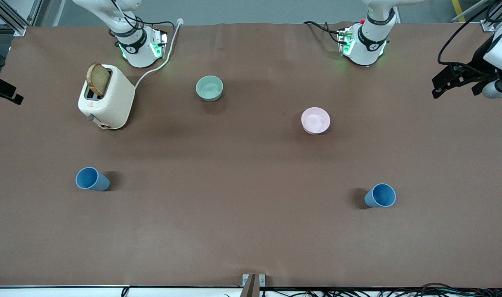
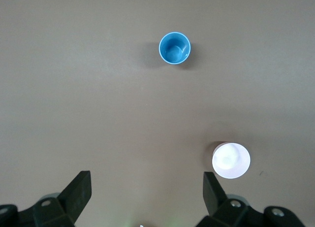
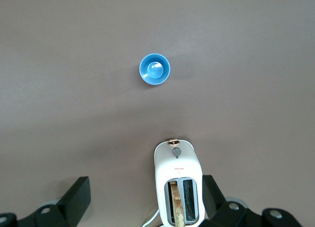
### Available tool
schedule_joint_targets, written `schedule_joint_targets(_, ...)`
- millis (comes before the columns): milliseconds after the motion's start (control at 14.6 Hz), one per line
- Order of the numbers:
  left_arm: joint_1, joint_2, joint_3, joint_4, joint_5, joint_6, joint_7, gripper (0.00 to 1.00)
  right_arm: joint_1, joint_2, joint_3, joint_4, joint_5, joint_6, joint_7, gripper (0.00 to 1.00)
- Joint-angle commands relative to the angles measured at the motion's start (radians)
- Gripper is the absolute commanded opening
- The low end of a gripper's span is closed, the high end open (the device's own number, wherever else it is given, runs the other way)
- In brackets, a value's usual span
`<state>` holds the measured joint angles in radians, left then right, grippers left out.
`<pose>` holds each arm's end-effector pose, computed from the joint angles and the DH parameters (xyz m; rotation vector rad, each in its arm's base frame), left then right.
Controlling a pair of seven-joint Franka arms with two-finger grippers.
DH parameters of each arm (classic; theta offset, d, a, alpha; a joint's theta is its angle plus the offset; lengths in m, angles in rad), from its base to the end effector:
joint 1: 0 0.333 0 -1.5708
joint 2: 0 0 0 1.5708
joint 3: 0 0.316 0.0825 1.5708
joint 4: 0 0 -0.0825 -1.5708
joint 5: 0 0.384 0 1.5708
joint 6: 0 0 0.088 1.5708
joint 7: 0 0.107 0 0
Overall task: Stack blue cups with both arms
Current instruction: 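Lower the left and right grippers toward their blue cups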
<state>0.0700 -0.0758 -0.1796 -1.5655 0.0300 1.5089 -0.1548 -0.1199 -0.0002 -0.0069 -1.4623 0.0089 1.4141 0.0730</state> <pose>0.5216 -0.0582 0.6618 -3.0998 -0.0740 -0.0365 0.5338 -0.0670 0.6616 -3.1152 0.3104 0.0747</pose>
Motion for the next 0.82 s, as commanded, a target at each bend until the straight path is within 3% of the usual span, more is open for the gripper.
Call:
schedule_joint_targets(0, 0.001, 0.010, -0.003, 0.022, 0.019, -0.001, 0.009, 1.00, -0.004, -0.027, 0.004, -0.032, 0.003, 0.002, 0.005, 1.00)
schedule_joint_targets(206, 0.004, 0.011, -0.003, 0.024, 0.010, 0.001, 0.035, 1.00, -0.004, -0.027, 0.004, -0.030, 0.003, 0.000, 0.005, 1.00)
schedule_joint_targets(411, -0.004, 0.091, -0.014, 0.024, 0.031, 0.043, 0.049, 1.00, -0.003, -0.027, 0.004, -0.026, 0.000, 0.003, 0.004, 1.00)
schedule_joint_targets(617, 0.011, 0.171, -0.009, -0.014, 0.033, 0.193, 0.043, 1.00, -0.004, -0.008, 0.004, -0.026, -0.003, 0.019, 0.001, 1.00)
schedule_joint_targets(754, 0.033, 0.238, -0.009, -0.054, 0.033, 0.321, 0.041, 1.00, -0.017, 0.072, 0.001, -0.032, 0.002, 0.080, -0.016, 1.00)
